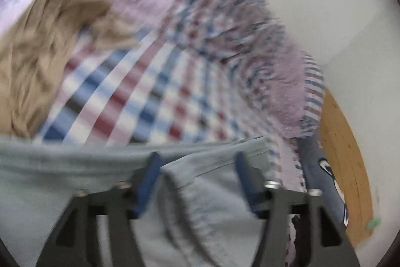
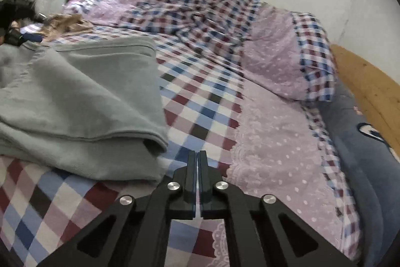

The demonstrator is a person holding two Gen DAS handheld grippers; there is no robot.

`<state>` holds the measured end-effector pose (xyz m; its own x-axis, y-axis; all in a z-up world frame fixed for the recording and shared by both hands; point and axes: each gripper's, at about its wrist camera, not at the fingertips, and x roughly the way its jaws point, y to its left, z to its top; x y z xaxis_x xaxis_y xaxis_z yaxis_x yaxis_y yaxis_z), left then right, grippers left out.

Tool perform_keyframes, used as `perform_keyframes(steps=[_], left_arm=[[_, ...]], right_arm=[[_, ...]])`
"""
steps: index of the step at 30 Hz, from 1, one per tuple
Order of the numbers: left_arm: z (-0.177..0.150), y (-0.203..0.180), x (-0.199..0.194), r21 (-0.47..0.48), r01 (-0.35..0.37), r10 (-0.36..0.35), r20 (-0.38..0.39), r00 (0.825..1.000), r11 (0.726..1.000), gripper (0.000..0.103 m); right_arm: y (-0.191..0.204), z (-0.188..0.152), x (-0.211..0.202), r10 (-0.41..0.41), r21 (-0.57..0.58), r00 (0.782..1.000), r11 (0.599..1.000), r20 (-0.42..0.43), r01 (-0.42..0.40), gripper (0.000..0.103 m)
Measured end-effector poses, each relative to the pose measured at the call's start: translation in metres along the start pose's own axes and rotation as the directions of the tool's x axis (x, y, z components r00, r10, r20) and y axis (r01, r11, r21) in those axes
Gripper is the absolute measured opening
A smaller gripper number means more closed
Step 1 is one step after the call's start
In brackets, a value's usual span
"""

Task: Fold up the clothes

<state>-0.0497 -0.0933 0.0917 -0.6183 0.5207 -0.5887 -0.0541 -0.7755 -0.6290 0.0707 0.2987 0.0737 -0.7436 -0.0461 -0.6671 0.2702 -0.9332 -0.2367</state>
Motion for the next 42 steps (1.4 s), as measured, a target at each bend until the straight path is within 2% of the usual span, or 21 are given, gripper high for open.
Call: perform_keyframes(steps=[3,6,9,12,16,21,23,25,26,27,29,30,32,33,37,40,42], left_arm=[[0.006,-0.041,0.008,0.134,0.044,-0.041,-0.025,0.999,0.990,0.079],[0.011,-0.078,0.039,0.232,0.043,-0.023,-0.088,0.996,0.972,0.079],[0.015,-0.102,0.075,0.253,0.074,-0.033,-0.165,0.986,0.965,0.079],[0.017,-0.116,0.100,0.254,0.072,-0.020,-0.202,0.979,0.965,0.079],[0.020,-0.136,0.133,0.328,0.042,0.040,-0.241,0.970,0.944,0.079],[0.023,-0.161,0.175,0.422,0.011,0.120,-0.281,0.952,0.906,0.079],[0.023,-0.163,0.186,0.432,0.003,0.136,-0.292,0.947,0.902,0.079],[0.024,-0.163,0.187,0.426,0.000,0.134,-0.285,0.949,0.905,0.069],[0.025,-0.163,0.187,0.422,-0.001,0.132,-0.281,0.950,0.906,0.050],[0.025,-0.163,0.188,0.419,-0.003,0.131,-0.278,0.952,0.908,0.039],[0.027,-0.163,0.188,0.412,-0.005,0.128,-0.271,0.954,0.911,0.027],[0.027,-0.163,0.189,0.409,-0.007,0.127,-0.267,0.955,0.912,0.023],[0.028,-0.164,0.189,0.402,-0.010,0.124,-0.260,0.958,0.915,0.013],[0.029,-0.164,0.190,0.399,-0.011,0.123,-0.257,0.959,0.917,0.009],[0.031,-0.164,0.191,0.385,-0.016,0.118,-0.242,0.963,0.923,0.005],[0.033,-0.164,0.192,0.375,-0.020,0.115,-0.231,0.966,0.927,0.004],[0.034,-0.164,0.193,0.368,-0.023,0.112,-0.224,0.968,0.930,0.004]], right_arm=[[-0.004,-0.002,0.003,0.081,0.002,0.997,0.997,-0.008,-0.081,0.010],[-0.004,-0.002,0.013,0.119,-0.017,0.992,0.993,-0.029,-0.120,0.013],[0.000,-0.002,0.026,0.149,-0.015,0.988,0.989,-0.047,-0.150,0.013],[-0.001,0.000,0.030,0.210,-0.003,0.976,0.978,-0.056,-0.210,0.013],[-0.003,0.003,0.024,0.277,0.020,0.960,0.961,-0.030,-0.276,0.013],[0.004,0.008,0.028,0.283,0.030,0.959,0.959,-0.022,-0.282,0.013],[0.008,0.009,0.028,0.273,0.022,0.962,0.962,-0.016,-0.272,0.013],[0.012,0.011,0.030,0.252,0.007,0.968,0.968,-0.017,-0.252,0.013],[0.012,0.012,0.030,0.244,0.001,0.970,0.970,-0.014,-0.244,0.013],[0.013,0.013,0.031,0.235,0.000,0.972,0.972,-0.010,-0.235,0.013],[0.013,0.015,0.033,0.213,0.010,0.977,0.977,-0.002,-0.213,0.013],[0.012,0.017,0.034,0.204,0.014,0.979,0.979,0.005,-0.204,0.013],[0.013,0.021,0.035,0.182,0.023,0.983,0.983,0.024,-0.182,0.003],[0.013,0.023,0.035,0.170,0.028,0.985,0.985,0.035,-0.171,0.001],[0.001,0.031,0.016,0.094,0.053,0.991,0.994,0.095,-0.099,0.000],[-0.005,0.033,-0.013,0.107,0.041,0.987,0.993,0.123,-0.113,0.000],[0.003,0.029,-0.029,0.106,0.001,0.987,0.994,0.121,-0.107,0.000]])
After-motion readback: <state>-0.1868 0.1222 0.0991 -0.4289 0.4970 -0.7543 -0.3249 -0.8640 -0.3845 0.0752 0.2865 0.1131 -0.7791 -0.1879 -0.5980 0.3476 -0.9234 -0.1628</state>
